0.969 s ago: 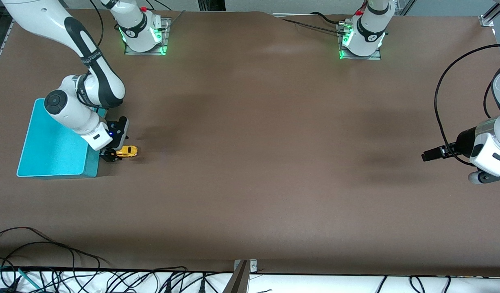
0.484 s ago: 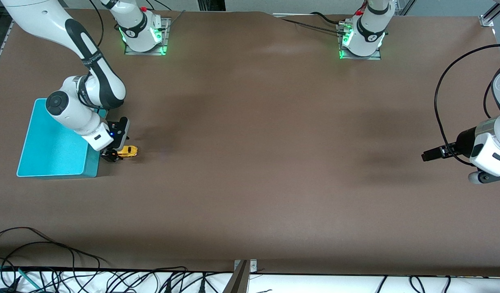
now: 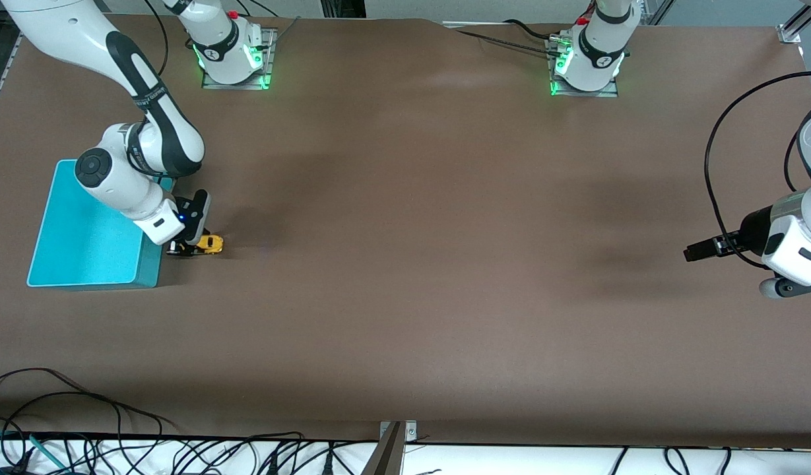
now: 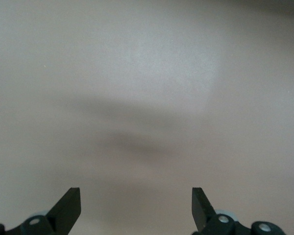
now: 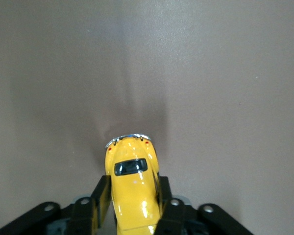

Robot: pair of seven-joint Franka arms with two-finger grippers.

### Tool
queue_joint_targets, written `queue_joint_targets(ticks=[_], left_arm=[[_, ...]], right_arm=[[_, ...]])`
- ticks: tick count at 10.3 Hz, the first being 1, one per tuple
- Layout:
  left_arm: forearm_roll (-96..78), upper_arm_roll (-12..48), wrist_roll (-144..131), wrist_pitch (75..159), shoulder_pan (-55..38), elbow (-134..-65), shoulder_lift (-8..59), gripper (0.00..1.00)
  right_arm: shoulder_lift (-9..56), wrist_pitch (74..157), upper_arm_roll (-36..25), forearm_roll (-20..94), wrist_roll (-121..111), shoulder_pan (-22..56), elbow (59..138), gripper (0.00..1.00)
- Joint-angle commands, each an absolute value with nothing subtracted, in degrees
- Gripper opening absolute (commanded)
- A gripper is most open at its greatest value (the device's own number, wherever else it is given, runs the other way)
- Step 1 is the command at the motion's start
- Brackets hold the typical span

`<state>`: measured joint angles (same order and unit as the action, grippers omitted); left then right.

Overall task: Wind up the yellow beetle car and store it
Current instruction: 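Lower the right gripper and close it on the yellow car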

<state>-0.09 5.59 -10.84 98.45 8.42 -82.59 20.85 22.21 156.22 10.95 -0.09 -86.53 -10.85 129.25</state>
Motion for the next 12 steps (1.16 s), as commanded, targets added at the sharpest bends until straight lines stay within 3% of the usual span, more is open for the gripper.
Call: queue_joint_targets(ticks=[1, 2, 3, 5, 12], left_arm=[[1.0, 5.8, -9.8, 97.6, 8.6, -82.5, 20.3, 1.0], [1.0, 5.8, -9.8, 97.6, 8.6, -82.5, 20.3, 1.0], [1.0, 5.8, -9.8, 97.6, 8.6, -82.5, 20.3, 1.0], [1.0, 5.8, -9.8, 97.6, 8.6, -82.5, 20.2, 1.0], [1.0, 5.8, -9.8, 97.6, 8.5, -82.5, 20.3, 1.0]], right_arm=[[22.9, 157.1, 11.5, -0.4, -88.1, -11.5, 128.9, 0.18], [22.5, 157.1, 11.5, -0.4, -88.6, -11.5, 128.9, 0.05], [21.9, 156.9, 11.5, -0.4, -88.7, -11.6, 129.0, 0.0], [19.4, 154.4, 11.6, -0.4, -88.5, -11.6, 129.1, 0.0], [5.3, 133.5, 11.7, 0.2, -88.4, -12.2, 129.0, 0.0]])
